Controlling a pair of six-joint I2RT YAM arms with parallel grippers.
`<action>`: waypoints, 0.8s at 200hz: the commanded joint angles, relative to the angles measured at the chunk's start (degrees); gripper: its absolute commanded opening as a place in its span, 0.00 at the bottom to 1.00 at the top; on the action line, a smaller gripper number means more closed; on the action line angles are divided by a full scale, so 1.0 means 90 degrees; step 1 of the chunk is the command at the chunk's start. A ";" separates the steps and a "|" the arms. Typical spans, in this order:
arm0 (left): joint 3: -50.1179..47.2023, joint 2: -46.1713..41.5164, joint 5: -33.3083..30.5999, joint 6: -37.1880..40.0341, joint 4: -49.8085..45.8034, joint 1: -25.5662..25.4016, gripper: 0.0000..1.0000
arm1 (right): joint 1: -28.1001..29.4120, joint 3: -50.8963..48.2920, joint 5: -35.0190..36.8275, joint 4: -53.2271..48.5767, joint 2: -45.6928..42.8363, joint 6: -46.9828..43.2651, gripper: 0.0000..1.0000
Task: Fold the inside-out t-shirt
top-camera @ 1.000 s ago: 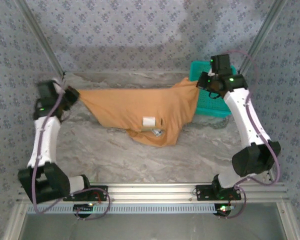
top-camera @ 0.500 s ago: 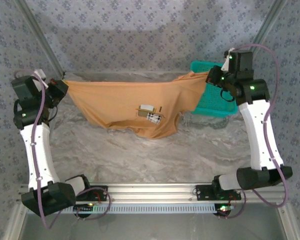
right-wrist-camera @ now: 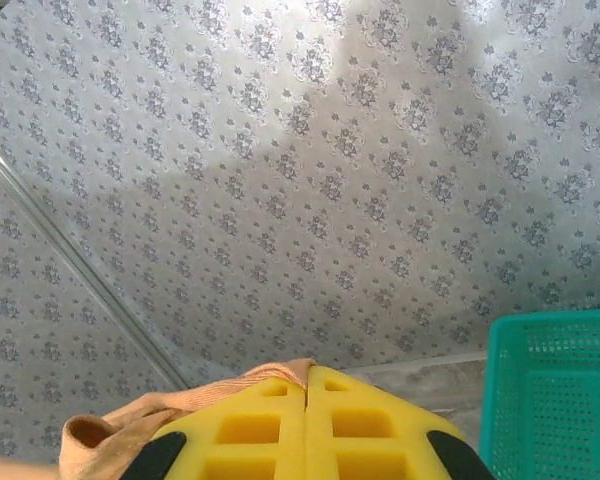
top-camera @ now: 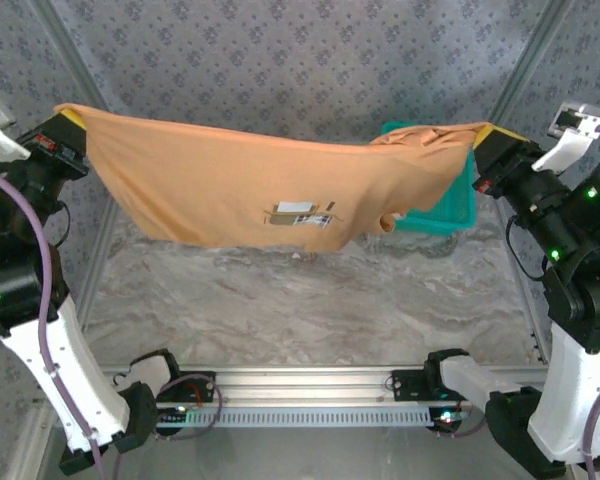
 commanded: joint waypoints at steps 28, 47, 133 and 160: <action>-0.1781 0.0769 0.0522 -0.0046 0.0702 0.0042 0.00 | -0.0026 -0.0958 -0.0103 0.0757 0.1105 0.0120 0.00; -0.2742 0.1495 0.0579 -0.0158 0.1149 -0.0064 0.01 | 0.0148 -0.1266 -0.0022 0.1104 0.1853 0.0168 0.00; -0.2127 0.4800 -0.1292 0.0333 0.0919 -0.0754 0.43 | 0.0882 0.2656 0.0360 -0.0974 0.6819 0.0133 0.46; -0.2929 0.4128 -0.1550 0.0380 0.0929 -0.1345 0.47 | 0.1099 0.2208 0.0655 -0.1175 0.6560 0.0010 0.53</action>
